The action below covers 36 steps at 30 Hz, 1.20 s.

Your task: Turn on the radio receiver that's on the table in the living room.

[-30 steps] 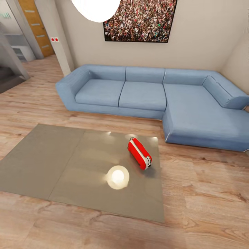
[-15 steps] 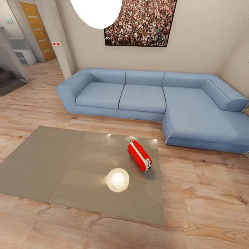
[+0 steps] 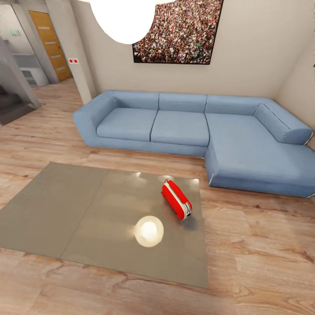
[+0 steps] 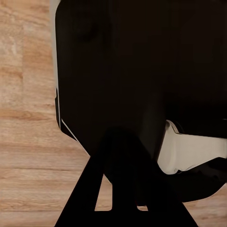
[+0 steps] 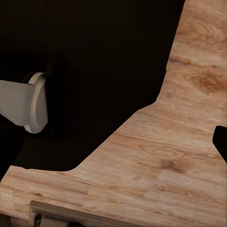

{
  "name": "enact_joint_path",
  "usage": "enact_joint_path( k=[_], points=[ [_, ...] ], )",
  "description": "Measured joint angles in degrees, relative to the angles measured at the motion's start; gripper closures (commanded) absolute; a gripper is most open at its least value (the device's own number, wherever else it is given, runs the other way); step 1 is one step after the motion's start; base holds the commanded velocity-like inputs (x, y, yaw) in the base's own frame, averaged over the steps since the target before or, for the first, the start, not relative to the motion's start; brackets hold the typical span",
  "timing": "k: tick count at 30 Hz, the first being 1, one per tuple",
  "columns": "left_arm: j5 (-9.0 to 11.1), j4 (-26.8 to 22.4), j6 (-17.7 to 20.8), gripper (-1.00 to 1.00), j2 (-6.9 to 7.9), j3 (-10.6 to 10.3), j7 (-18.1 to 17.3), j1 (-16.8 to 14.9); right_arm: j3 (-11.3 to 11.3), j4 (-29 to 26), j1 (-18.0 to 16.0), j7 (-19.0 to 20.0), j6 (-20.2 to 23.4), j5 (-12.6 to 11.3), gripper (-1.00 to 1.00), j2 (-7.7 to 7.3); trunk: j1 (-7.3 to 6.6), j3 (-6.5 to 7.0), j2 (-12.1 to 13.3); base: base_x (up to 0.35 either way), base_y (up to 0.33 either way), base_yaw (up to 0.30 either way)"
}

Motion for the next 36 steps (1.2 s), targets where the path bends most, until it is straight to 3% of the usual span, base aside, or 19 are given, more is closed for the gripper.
enact_joint_path(
  k=[36],
  points=[
    [0.00,-0.02,0.00,1.00,0.00,0.00,0.00,-0.01,0.00,0.00,0.00,0.00,0.37,0.00,-1.00,-0.01,0.00,2.91,0.00,0.000,0.000,0.000]
  ],
)
